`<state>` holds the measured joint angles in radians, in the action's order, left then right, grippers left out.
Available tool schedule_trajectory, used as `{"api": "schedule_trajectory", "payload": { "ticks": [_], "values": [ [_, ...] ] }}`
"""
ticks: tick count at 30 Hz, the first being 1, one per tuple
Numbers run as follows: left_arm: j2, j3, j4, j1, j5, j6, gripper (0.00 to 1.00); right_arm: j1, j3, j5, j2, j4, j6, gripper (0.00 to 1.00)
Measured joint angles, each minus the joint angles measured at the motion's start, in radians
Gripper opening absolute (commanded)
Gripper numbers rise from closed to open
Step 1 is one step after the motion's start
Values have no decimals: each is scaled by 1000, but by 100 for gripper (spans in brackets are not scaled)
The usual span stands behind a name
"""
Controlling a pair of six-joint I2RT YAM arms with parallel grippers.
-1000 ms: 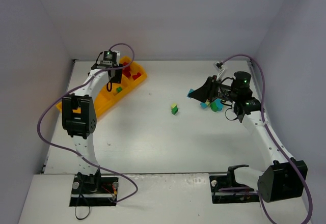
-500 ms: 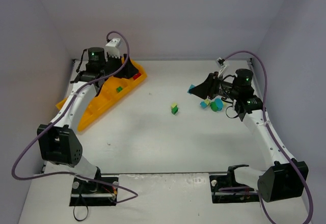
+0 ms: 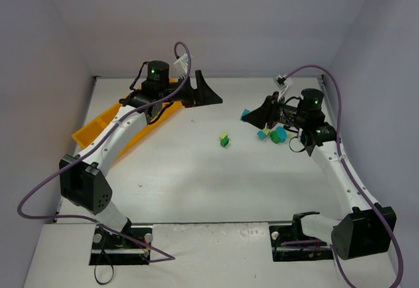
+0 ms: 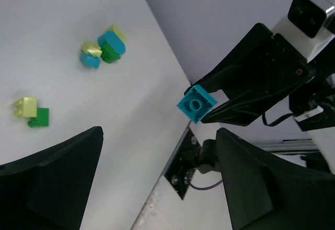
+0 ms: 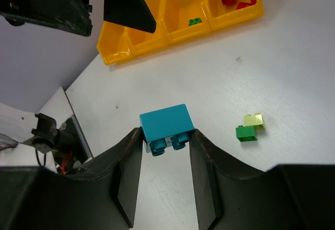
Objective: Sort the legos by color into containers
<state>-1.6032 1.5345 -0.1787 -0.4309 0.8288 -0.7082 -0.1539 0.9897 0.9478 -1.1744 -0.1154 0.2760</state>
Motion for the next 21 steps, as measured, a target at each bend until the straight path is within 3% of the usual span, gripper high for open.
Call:
{"api": "schedule_trajectory", "payload": {
  "ticks": [9, 21],
  "values": [
    [-5, 11, -50, -31, 13, -271, 82, -135, 0, -135, 25, 7, -247, 0],
    [-84, 79, -102, -105, 72, -362, 78, -252, 0, -298, 54, -5, -504, 2]
  ]
}}
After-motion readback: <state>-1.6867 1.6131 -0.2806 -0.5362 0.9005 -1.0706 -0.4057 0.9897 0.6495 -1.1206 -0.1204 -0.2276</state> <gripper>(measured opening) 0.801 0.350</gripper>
